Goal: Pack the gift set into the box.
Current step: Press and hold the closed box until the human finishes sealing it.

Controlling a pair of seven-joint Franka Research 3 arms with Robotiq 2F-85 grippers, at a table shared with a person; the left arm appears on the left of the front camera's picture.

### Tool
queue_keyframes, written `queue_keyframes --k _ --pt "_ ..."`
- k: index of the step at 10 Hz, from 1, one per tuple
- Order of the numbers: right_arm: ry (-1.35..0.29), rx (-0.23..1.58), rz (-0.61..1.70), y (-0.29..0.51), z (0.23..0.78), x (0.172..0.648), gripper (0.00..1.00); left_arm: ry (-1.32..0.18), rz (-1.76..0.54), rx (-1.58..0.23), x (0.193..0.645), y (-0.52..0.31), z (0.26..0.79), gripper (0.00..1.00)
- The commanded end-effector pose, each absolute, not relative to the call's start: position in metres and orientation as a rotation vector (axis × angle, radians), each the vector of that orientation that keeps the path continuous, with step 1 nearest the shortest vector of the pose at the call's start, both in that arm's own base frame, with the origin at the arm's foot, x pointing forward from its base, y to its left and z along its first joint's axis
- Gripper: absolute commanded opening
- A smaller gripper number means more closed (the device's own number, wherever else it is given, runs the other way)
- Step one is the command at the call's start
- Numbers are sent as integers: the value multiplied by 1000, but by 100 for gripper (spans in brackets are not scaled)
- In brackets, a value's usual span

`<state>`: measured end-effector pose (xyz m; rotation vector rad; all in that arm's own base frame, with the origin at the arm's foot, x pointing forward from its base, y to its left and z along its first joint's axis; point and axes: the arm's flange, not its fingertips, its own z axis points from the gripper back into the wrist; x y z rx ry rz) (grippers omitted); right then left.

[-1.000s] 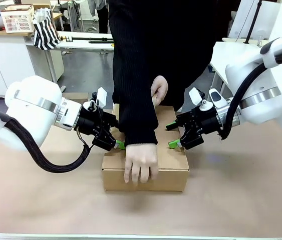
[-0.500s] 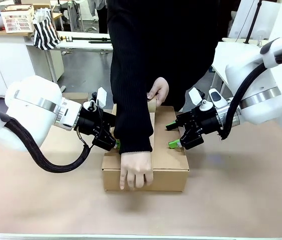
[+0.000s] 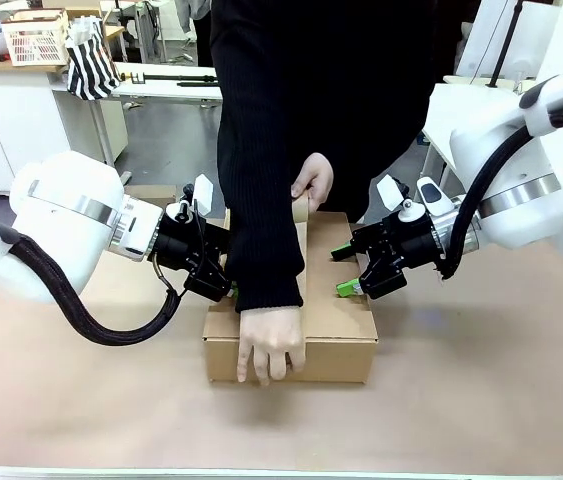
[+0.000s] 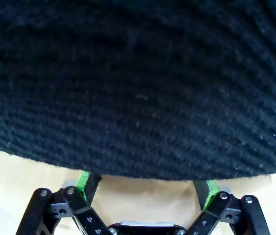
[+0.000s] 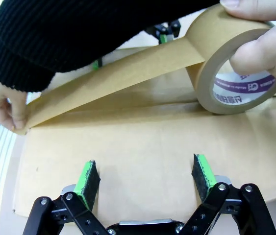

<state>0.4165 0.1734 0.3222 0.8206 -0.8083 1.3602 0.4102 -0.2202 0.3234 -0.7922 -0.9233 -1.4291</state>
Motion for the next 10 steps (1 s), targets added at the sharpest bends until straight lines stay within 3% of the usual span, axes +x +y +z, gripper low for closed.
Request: queue_keyframes --k 1,10 --pt "-806 801 1365 175 322 417 100 -936 -1427 -791 409 -219 321 100" --pt "-806 801 1365 175 322 417 100 -936 -1427 -791 409 -219 321 100"
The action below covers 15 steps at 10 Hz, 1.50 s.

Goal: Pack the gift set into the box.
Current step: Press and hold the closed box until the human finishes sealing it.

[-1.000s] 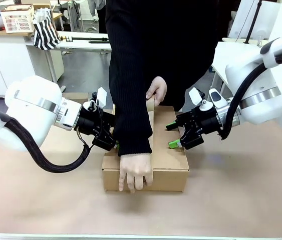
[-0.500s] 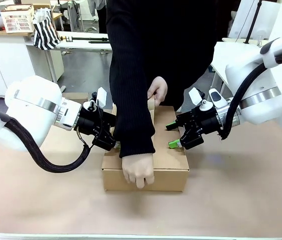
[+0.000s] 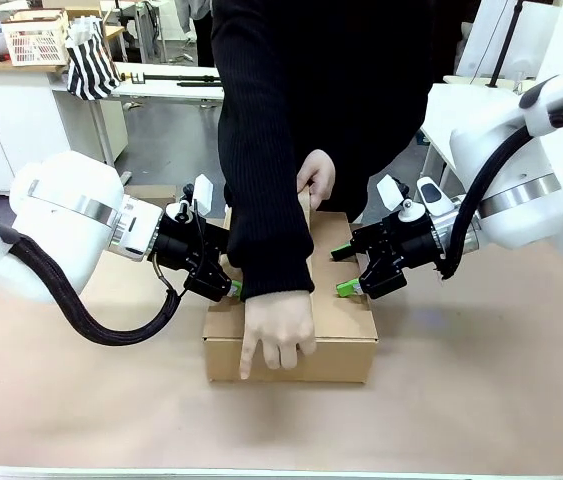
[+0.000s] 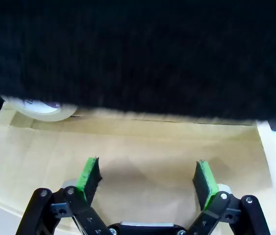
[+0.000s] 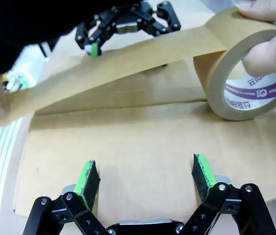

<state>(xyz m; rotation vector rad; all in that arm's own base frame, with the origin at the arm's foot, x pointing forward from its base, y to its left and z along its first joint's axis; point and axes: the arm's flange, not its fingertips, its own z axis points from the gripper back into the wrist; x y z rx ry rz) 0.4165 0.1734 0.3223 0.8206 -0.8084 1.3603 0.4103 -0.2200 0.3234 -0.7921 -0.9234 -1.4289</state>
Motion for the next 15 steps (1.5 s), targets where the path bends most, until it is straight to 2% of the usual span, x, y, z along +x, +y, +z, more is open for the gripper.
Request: queue_keyframes --k 1,15 --pt "-806 801 1365 175 322 417 100 -936 -1427 -791 409 -219 321 100" --pt "-806 801 1365 175 322 417 100 -936 -1427 -791 409 -219 321 100"
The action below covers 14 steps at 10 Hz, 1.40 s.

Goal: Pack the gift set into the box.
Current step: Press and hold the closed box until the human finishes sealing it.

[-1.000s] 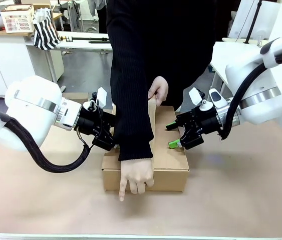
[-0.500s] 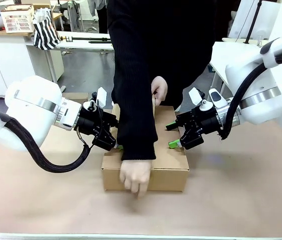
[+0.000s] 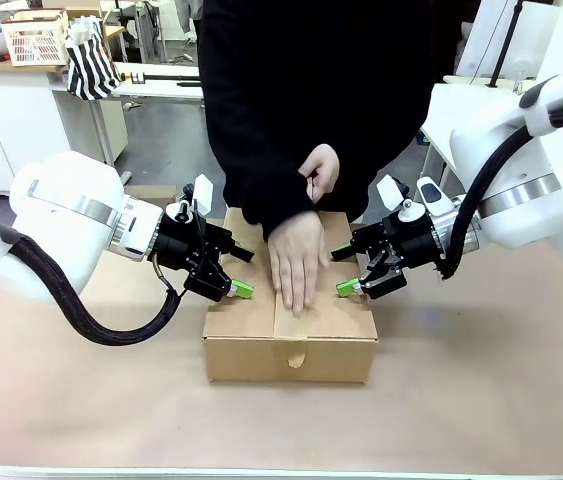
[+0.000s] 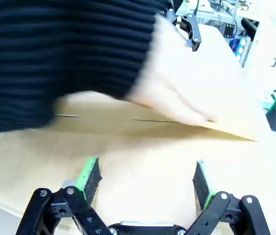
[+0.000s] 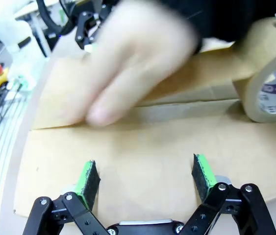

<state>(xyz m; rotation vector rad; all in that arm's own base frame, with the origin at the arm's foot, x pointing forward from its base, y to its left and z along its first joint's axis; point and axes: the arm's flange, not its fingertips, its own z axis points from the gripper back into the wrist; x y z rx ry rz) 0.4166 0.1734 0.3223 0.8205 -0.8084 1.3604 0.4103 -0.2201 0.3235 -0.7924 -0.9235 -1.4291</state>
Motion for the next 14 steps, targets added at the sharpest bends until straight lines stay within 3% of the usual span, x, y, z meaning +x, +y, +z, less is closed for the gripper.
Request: queue_keyframes --k 1,14 --pt "-806 801 1365 175 322 417 100 -936 -1427 -791 409 -219 321 100" --pt "-806 801 1365 175 322 417 100 -936 -1427 -791 409 -219 321 100"
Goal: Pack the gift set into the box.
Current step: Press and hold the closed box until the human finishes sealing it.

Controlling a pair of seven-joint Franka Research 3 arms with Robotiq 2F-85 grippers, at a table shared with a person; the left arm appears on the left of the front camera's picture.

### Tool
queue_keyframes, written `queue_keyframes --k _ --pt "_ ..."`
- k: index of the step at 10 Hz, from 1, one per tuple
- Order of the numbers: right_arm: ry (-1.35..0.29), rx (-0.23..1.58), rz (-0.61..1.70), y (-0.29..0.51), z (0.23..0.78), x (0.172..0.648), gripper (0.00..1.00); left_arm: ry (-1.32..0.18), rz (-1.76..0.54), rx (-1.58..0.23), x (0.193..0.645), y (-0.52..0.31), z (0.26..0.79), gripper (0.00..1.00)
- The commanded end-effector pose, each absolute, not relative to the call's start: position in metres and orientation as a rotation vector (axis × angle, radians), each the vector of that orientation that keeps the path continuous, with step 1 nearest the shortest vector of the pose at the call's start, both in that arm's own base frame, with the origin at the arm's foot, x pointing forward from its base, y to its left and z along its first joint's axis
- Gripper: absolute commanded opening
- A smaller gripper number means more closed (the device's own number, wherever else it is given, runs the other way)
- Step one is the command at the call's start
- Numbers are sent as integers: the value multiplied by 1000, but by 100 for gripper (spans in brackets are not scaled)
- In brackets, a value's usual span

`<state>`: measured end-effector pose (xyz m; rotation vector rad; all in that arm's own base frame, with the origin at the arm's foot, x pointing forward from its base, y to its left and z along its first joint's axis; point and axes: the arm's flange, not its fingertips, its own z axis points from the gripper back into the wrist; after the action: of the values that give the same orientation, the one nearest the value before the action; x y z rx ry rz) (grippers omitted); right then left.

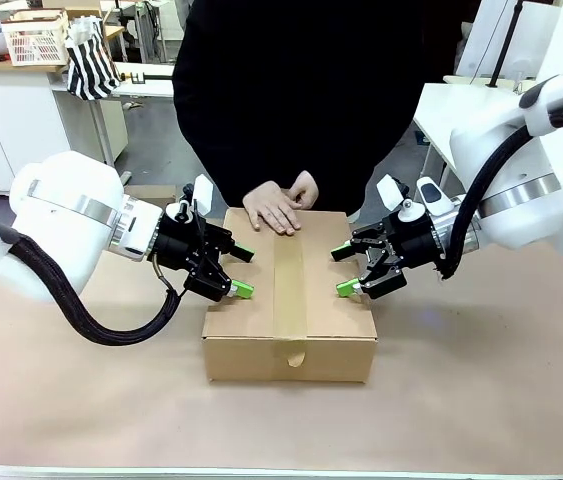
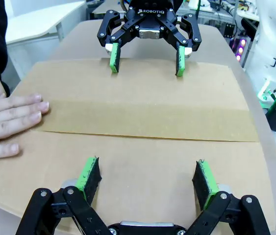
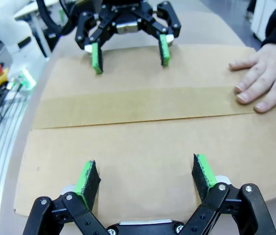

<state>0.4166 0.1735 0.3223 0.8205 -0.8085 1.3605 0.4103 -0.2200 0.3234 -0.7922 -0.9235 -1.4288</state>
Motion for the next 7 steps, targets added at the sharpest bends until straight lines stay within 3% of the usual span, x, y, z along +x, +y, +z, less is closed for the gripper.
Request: queue_keyframes --k 1,7 --pt "-806 801 1365 175 322 417 100 -936 -1427 -791 409 -219 321 100" --pt "-806 801 1365 175 322 417 100 -936 -1427 -791 409 -219 321 100"
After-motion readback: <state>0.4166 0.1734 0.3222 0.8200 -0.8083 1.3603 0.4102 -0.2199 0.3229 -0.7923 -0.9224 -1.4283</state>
